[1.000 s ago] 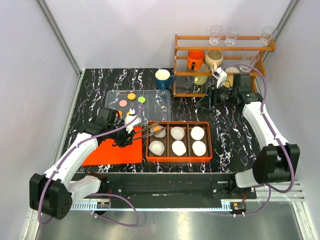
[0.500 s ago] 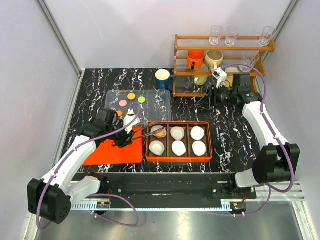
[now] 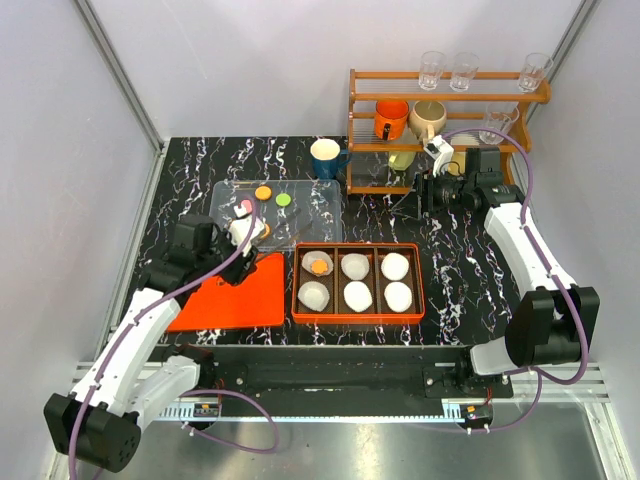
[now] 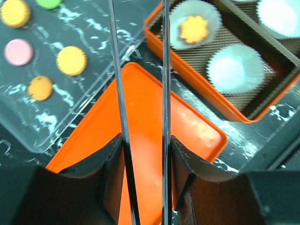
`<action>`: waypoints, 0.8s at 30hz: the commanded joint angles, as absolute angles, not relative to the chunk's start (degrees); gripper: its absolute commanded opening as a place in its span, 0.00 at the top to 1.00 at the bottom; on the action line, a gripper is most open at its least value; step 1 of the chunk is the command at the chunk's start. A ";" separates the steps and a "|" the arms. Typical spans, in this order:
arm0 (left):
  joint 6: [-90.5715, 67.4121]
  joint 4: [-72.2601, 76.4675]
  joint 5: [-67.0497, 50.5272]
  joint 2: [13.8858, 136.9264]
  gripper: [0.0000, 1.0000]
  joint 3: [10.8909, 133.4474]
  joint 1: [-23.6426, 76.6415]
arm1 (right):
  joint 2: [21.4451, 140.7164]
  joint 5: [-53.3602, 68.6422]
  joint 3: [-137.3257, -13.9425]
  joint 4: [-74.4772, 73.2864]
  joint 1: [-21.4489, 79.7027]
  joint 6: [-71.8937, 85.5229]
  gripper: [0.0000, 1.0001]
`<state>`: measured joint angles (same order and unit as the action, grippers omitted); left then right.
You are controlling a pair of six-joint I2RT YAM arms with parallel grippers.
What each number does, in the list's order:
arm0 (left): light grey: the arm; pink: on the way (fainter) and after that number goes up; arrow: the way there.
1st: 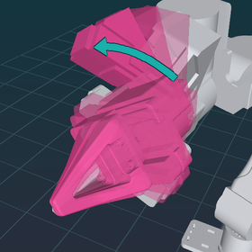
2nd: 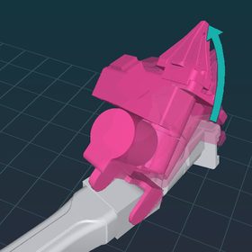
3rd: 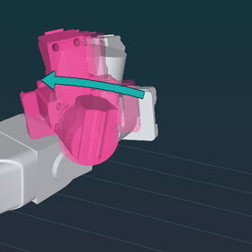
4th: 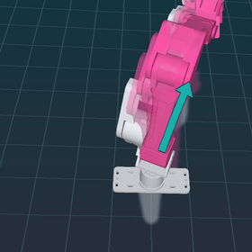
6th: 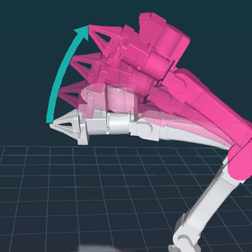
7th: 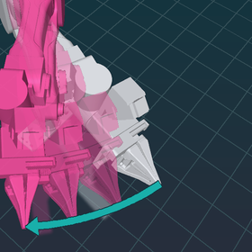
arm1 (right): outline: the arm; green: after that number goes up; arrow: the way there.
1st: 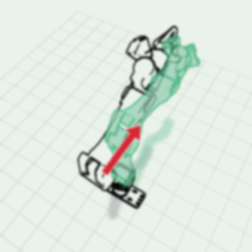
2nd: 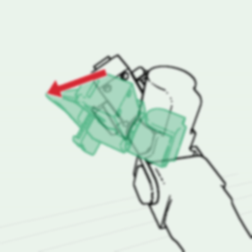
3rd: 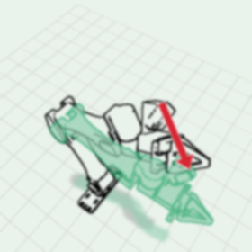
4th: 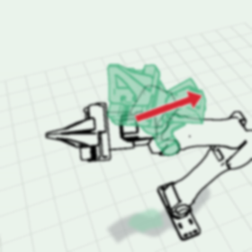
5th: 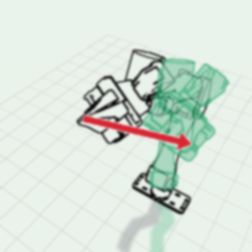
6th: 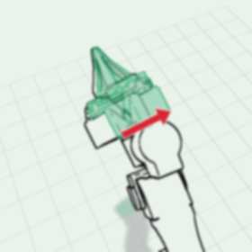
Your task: Pack the cookies
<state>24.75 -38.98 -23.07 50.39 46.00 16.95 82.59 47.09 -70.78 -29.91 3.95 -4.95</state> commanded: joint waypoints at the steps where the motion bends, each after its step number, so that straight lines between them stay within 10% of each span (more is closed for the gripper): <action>1: 19.43 -31.04 -16.79 51.50 0.59 49.13 13.46 | 82.70 47.81 -71.37 -30.50 3.78 -5.80 0.43; 24: 16.52 -16.09 -11.60 83.48 0.56 57.30 9.14 | 83.50 48.43 -71.10 -30.67 3.78 -6.68 0.44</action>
<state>17.23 -22.35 -13.17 81.01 52.97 9.52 83.24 47.24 -70.78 -30.26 3.95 -5.41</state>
